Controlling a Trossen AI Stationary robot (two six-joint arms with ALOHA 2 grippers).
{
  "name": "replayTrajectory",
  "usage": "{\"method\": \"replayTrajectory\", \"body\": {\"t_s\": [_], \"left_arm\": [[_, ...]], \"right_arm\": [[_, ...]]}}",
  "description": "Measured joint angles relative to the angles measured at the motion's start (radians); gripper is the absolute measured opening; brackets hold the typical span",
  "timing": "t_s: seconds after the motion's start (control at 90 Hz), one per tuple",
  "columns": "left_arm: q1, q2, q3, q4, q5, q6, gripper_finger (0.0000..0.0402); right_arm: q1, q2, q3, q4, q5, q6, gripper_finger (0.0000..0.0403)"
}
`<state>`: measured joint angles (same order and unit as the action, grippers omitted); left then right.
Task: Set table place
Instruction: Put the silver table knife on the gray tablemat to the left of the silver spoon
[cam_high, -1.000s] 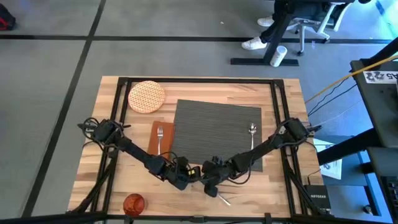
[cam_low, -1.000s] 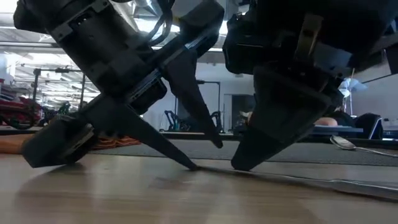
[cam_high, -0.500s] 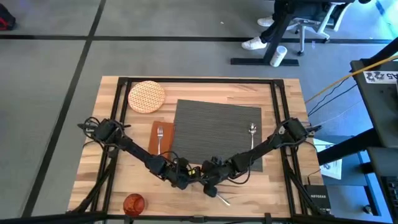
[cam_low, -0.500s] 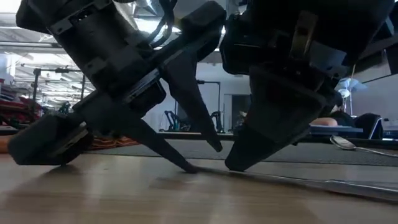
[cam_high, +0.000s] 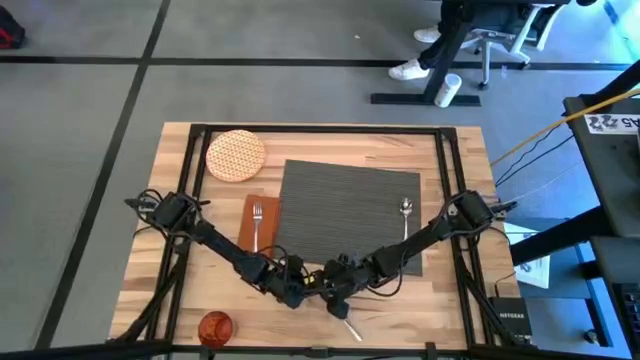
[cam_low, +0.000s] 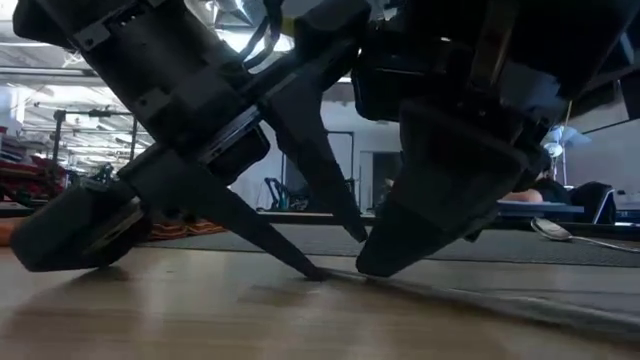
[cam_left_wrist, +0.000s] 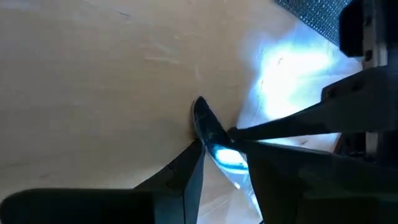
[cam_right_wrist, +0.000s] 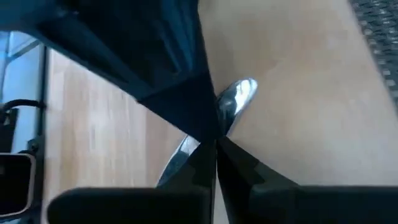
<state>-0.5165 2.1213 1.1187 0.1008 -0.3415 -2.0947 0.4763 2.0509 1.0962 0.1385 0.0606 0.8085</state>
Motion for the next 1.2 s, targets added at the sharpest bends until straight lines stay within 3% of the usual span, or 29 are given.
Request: {"method": "replayTrajectory", "body": {"t_s": [0.822, 0.956, 1.111, 1.2], "left_arm": [[-0.003, 0.004, 0.0, 0.025, -0.072, 0.035, 0.0105], [-0.004, 0.006, 0.002, 0.041, -0.072, 0.074, 0.0083], [-0.004, 0.015, 0.011, 0.041, -0.071, 0.102, 0.0018], [-0.007, 0.016, 0.012, 0.038, -0.065, 0.117, 0.0004]], "right_arm": [[-0.019, 0.013, 0.002, 0.054, -0.028, -0.107, 0.0], [-0.019, 0.015, 0.003, 0.058, -0.054, -0.17, 0.0], [-0.019, 0.015, -0.001, 0.055, -0.058, -0.189, 0.0], [-0.019, 0.014, -0.003, 0.056, -0.065, -0.193, 0.0]]}}
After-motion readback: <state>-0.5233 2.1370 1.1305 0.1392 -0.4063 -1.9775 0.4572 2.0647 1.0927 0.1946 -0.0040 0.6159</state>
